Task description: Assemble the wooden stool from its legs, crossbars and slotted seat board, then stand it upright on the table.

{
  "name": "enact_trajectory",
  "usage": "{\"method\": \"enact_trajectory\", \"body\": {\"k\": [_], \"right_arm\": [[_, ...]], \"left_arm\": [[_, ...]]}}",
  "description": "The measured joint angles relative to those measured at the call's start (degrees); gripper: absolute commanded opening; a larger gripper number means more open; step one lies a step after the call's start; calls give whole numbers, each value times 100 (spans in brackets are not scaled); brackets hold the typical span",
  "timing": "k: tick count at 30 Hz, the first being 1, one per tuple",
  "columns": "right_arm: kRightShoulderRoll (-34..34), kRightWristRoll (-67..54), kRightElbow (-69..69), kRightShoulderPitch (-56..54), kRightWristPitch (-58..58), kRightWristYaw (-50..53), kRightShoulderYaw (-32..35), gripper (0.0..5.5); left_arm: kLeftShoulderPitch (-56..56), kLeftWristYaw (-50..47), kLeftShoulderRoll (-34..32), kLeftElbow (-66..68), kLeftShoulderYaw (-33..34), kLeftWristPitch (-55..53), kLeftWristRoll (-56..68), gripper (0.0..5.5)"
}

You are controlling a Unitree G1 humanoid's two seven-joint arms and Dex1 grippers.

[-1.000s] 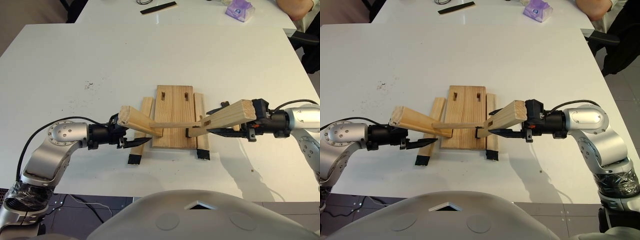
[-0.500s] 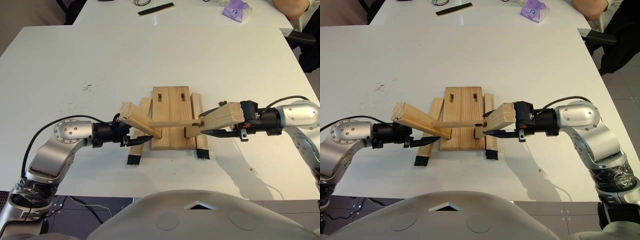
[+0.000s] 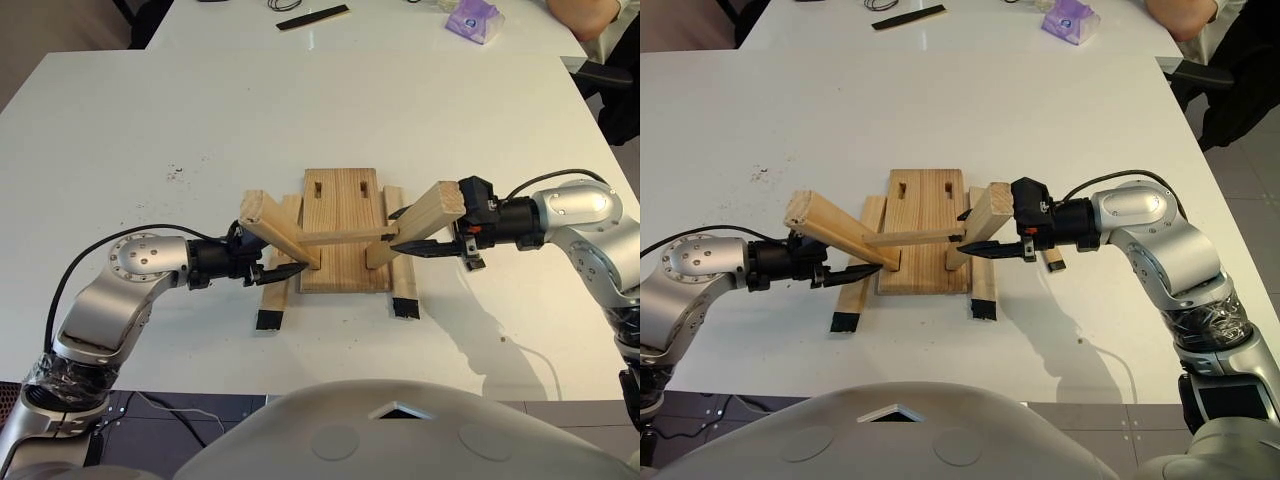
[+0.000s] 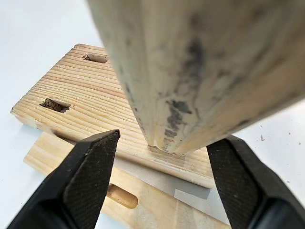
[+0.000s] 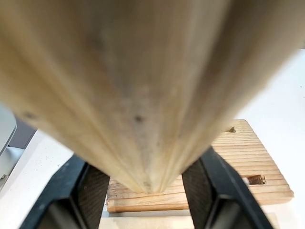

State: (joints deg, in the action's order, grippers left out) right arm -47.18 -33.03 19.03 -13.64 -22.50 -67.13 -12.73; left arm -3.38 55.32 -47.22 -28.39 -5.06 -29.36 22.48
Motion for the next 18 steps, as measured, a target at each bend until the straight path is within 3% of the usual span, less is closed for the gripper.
{"method": "enact_trajectory", "body": {"k": [6,11,16,18], "right_arm": [[1,-2,-11,90,45,23,4,203],[-63,-36,97,300,49,81,174,203],[-60,-36,93,308,71,84,174,203],[-51,-32,83,286,73,82,154,203]], "left_arm": [[58,643,-186,195,392,251,373,325],[614,1266,-718,1553,1017,502,481,325],[2330,1146,-40,2645,785,-202,828,325],[2954,1369,415,2781,472,-433,1055,299]]}}
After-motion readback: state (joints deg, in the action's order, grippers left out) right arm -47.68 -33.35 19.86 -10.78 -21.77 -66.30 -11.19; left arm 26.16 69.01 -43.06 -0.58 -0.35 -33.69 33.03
